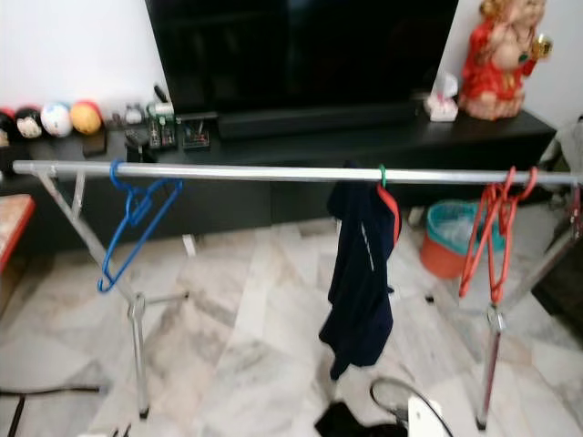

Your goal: Hang hanger

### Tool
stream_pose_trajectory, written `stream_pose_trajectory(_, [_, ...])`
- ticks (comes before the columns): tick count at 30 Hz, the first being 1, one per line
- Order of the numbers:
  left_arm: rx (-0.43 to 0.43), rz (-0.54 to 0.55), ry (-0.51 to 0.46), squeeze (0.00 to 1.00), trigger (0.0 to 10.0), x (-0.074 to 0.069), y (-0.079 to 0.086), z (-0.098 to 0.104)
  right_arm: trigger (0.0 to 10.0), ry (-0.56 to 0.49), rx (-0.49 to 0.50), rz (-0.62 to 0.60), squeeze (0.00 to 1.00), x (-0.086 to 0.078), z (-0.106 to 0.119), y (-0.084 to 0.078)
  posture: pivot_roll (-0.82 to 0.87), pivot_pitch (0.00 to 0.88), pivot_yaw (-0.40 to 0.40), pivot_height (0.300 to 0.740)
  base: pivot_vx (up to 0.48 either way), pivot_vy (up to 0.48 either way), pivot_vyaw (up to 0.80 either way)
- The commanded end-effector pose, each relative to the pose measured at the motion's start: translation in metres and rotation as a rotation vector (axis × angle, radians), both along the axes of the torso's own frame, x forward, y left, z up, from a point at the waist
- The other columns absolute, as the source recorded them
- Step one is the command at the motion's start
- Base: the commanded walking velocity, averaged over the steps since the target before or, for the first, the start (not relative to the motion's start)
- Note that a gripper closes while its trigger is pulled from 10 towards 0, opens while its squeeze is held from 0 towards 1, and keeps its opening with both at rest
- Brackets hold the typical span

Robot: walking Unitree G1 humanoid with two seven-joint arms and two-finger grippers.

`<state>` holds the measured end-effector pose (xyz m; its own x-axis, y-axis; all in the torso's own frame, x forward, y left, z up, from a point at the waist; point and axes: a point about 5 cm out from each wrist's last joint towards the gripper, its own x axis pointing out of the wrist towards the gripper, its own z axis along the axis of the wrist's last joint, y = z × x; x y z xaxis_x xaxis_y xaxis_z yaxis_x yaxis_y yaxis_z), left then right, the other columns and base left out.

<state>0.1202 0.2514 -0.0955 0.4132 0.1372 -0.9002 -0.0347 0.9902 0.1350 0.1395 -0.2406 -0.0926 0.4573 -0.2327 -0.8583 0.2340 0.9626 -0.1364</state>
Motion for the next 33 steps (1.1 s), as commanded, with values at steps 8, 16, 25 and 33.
stream_pose_trajectory(8, [0.008, -0.007, 0.004, 0.0, 10.0, -0.0019, 0.0036, 0.0005, 10.0, -0.011, 0.01, 0.007, 0.0, 0.0035, 0.0002, 0.0042, 0.1, 0.0, -0.01, 0.74, -0.241, 0.0, 0.72])
stream_pose_trajectory(16, [0.004, -0.008, 0.004, 0.0, 10.0, -0.0021, 0.0028, 0.0003, 10.0, -0.013, 0.013, -0.001, 0.0, 0.0035, 0.0002, 0.0042, 0.11, 0.0, -0.011, 0.74, -0.24, 0.0, 0.27])
stream_pose_trajectory(25, [0.002, -0.012, 0.007, 0.0, 10.0, -0.0024, 0.0023, 0.0, 10.0, -0.012, 0.012, 0.002, 0.0, 0.0034, 0.0001, 0.0045, 0.11, 0.0, -0.009, 0.74, -0.242, 0.0, 0.0])
stream_pose_trajectory(33, [0.0, -0.013, 0.007, 0.0, 10.0, -0.0026, 0.0018, -0.0002, 10.0, -0.013, 0.014, -0.001, 0.0, 0.0035, 0.0001, 0.0048, 0.11, 0.0, -0.01, 0.74, -0.184, 0.0, 0.0])
